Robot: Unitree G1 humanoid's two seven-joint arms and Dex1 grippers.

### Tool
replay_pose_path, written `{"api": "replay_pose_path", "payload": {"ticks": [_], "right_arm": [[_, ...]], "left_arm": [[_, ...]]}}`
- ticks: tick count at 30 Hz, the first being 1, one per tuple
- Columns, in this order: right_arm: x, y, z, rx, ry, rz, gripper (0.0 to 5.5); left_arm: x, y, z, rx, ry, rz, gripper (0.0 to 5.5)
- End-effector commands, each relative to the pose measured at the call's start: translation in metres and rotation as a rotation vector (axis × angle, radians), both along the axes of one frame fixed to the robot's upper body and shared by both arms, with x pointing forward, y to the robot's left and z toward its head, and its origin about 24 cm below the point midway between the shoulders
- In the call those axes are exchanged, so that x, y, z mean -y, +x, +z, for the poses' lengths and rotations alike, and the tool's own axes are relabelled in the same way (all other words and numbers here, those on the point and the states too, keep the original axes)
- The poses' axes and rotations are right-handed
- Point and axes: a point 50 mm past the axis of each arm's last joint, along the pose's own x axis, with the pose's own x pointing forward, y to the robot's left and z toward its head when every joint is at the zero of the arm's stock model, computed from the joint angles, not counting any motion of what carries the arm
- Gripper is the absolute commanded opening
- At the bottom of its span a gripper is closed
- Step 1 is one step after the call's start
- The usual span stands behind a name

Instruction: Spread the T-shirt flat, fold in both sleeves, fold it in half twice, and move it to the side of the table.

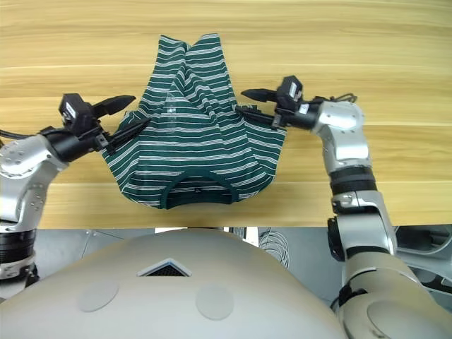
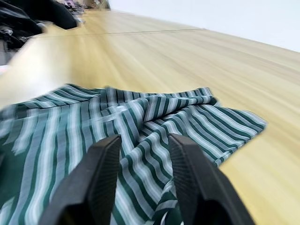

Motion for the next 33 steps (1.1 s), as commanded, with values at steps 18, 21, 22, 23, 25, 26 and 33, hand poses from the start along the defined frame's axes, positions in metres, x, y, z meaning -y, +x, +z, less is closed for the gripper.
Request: {"api": "replay_pose_path", "payload": {"ticks": [18,21,22,23,25,26,33], "right_arm": [[-0.091,0.051,-0.059,0.002,-0.557,-0.35,0.03],[-0.071,0.053,-0.064,-0.054,-0.572,-0.459,0.03],[-0.06,0.055,-0.063,-0.063,-0.576,-0.515,0.03],[-0.051,0.056,-0.063,-0.067,-0.582,-0.557,0.03],[-0.036,0.058,-0.062,-0.074,-0.592,-0.607,0.03],[-0.029,0.059,-0.061,-0.077,-0.596,-0.624,0.03],[0.0,0.055,-0.059,-0.056,-0.613,-0.604,0.03]], "left_arm": [[0.025,0.014,-0.026,0.112,0.028,0.213,2.67],[0.027,0.01,-0.024,0.113,0.014,0.21,2.67],[0.029,0.009,-0.023,0.112,0.009,0.206,2.67],[0.03,0.008,-0.024,0.11,0.005,0.204,2.67],[0.031,0.007,-0.024,0.107,0.0,0.203,2.67],[0.032,0.006,-0.024,0.106,-0.002,0.203,2.67],[0.038,0.006,-0.027,0.094,-0.018,0.2,2.67]]}}
